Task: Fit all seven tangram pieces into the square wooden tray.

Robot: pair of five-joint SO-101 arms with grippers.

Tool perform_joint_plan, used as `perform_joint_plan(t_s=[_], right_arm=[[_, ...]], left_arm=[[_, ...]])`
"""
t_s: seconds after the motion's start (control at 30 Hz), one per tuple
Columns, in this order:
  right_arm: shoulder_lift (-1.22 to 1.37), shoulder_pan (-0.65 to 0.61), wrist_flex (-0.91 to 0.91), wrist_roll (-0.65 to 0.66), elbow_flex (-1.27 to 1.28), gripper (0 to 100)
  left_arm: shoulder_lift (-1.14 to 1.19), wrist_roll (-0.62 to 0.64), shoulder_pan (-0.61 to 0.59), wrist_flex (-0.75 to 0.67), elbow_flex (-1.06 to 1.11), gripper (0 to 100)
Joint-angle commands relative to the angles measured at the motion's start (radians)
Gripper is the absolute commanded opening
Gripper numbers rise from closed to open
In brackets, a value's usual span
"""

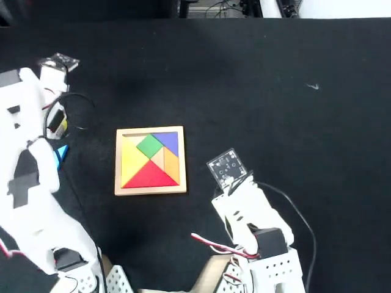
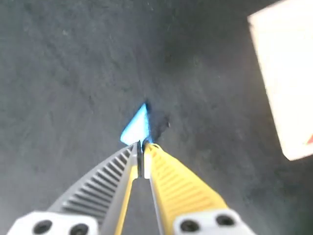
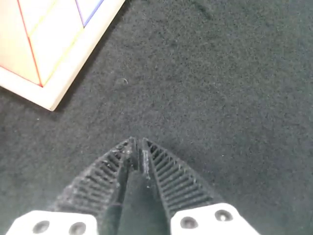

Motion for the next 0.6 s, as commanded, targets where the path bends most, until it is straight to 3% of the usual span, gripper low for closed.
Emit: perform_joint_plan(t_s=[0.0,0.23,0.3,0.47,0.57], right_arm=[[-0.093,0.012,0.009,0.006,-0.004,2.1],[-0.093,0.015,0.009,0.006,-0.004,2.1],[-0.093,0.015,0.009,0.006,-0.004,2.1],[-0.093,0.015,0.009,0.006,-0.004,2.1],[-0.093,0.015,0.009,0.006,-0.004,2.1]], left_arm=[[-0.157,0.012,0.002,0.058,-0.054,4],[-0.282,0.000,0.004,0.089,-0.007,5],[-0.282,-0.021,-0.025,0.060,0.067,9],[-0.284,0.041,-0.148,-0.172,0.314,25],[-0.287,0.106,-0.185,-0.408,0.539,25]])
